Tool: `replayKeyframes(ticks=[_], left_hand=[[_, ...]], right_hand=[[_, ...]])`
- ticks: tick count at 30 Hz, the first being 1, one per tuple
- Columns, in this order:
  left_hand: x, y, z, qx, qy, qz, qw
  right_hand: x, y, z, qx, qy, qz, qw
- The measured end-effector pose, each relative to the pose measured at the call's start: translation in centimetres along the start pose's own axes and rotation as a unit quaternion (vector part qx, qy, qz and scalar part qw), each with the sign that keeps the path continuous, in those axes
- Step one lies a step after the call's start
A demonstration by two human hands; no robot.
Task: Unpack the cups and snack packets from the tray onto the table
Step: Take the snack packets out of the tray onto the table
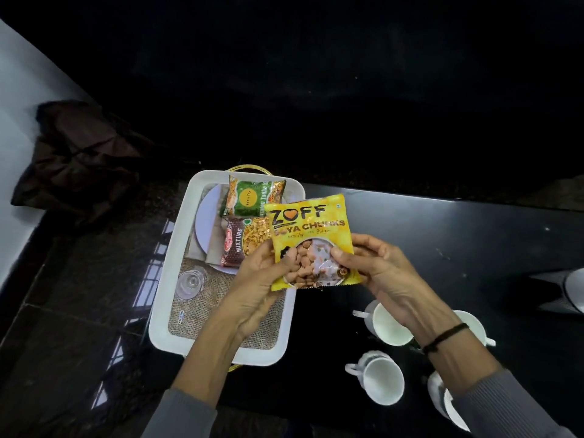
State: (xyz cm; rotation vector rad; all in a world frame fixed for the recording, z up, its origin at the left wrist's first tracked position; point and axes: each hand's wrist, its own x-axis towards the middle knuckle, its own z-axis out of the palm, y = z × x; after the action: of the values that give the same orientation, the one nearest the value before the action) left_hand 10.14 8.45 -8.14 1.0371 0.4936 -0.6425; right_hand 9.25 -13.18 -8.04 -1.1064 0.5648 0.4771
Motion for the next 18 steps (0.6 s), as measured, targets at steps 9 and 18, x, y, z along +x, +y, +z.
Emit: replayKeyframes(ticks=[9,18], left_hand=[[2.2,-2.3,2.9,0.145,0.049,-0.002,0.988],[3.4,-3.7,4.6,0.254,0.037,0.050,0.965]], right_hand=[[0.8,-0.9,-4.4,0.053,0.018,0.056,0.997],[2.0,0.1,-4.1,0.064,0.197,0.033,0.978]])
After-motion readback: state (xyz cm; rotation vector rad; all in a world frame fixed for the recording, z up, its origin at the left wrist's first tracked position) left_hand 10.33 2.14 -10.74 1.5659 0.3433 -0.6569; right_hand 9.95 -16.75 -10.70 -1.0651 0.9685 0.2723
